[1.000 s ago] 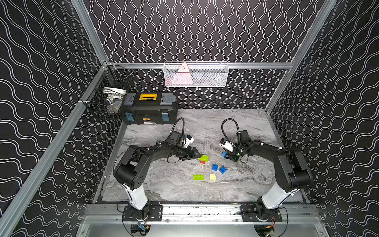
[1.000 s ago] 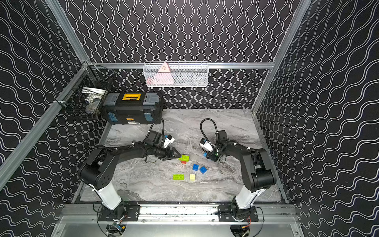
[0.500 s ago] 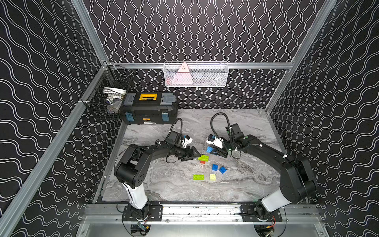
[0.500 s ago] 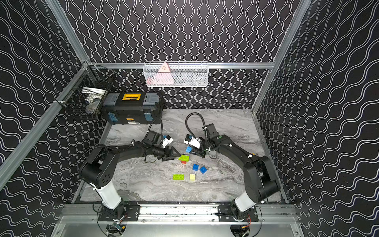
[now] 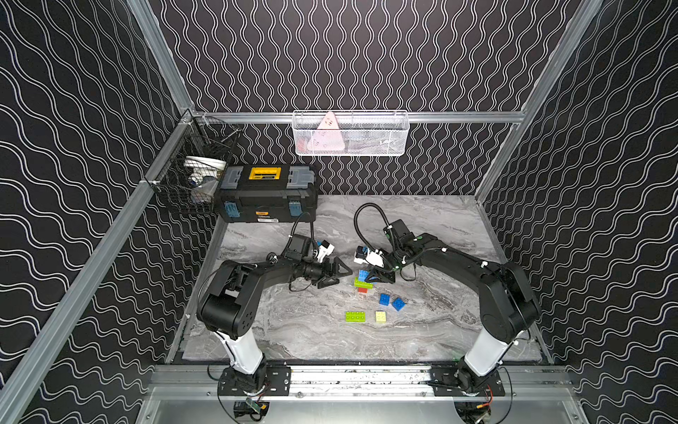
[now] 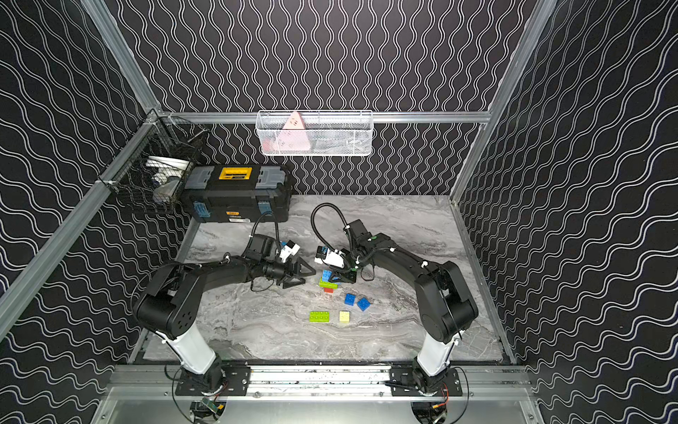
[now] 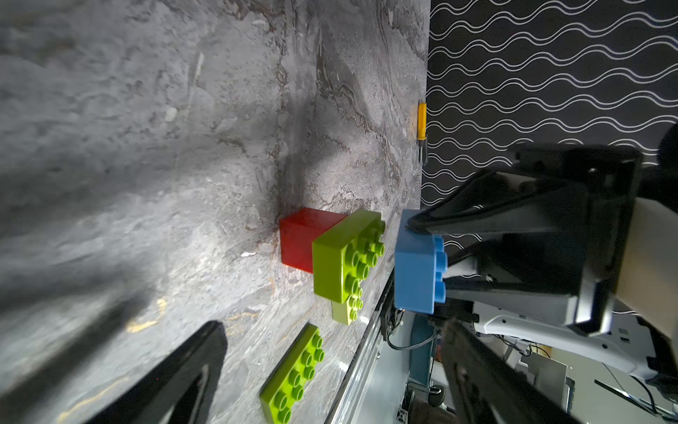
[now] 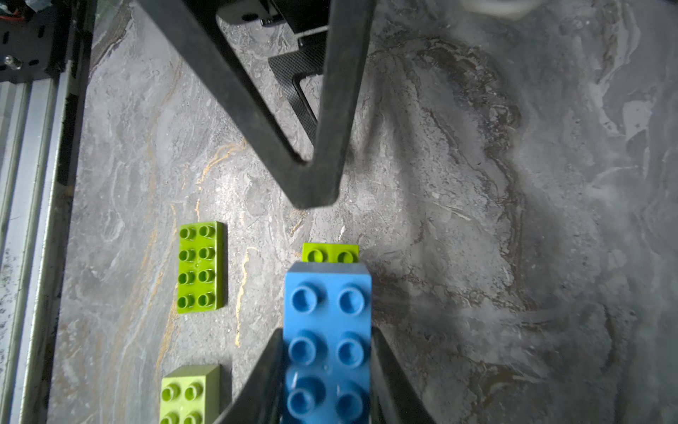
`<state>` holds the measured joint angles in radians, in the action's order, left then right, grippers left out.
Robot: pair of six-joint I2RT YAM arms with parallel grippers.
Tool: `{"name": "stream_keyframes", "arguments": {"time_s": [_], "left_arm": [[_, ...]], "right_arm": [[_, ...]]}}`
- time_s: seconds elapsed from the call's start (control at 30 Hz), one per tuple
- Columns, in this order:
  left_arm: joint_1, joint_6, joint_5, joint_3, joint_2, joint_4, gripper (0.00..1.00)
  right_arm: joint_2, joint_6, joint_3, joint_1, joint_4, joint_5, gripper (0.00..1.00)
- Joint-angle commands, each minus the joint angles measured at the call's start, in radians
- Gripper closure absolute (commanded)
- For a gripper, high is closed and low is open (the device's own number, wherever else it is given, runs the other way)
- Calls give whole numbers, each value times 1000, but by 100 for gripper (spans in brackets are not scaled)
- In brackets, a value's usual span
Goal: Assemble a carrot with lego
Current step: Assemble the lego brick with the lego brick.
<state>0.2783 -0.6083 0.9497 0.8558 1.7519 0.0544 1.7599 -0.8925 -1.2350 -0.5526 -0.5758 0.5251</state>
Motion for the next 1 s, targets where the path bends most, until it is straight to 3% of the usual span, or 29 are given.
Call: {"name": "stream_keyframes", "arguments": {"time_s": [0.0, 0.73, 0.97], "left_arm": [[17, -15, 14, 12, 12, 33, 3], [56, -45, 11, 28, 77, 75, 10], [58, -51, 8, 28, 77, 81, 6]], "right_arm": [[20, -33, -22, -12, -57, -6, 74], [90, -20, -74, -61, -90, -119, 72], [121, 1, -95, -81, -143, -192, 72]]}}
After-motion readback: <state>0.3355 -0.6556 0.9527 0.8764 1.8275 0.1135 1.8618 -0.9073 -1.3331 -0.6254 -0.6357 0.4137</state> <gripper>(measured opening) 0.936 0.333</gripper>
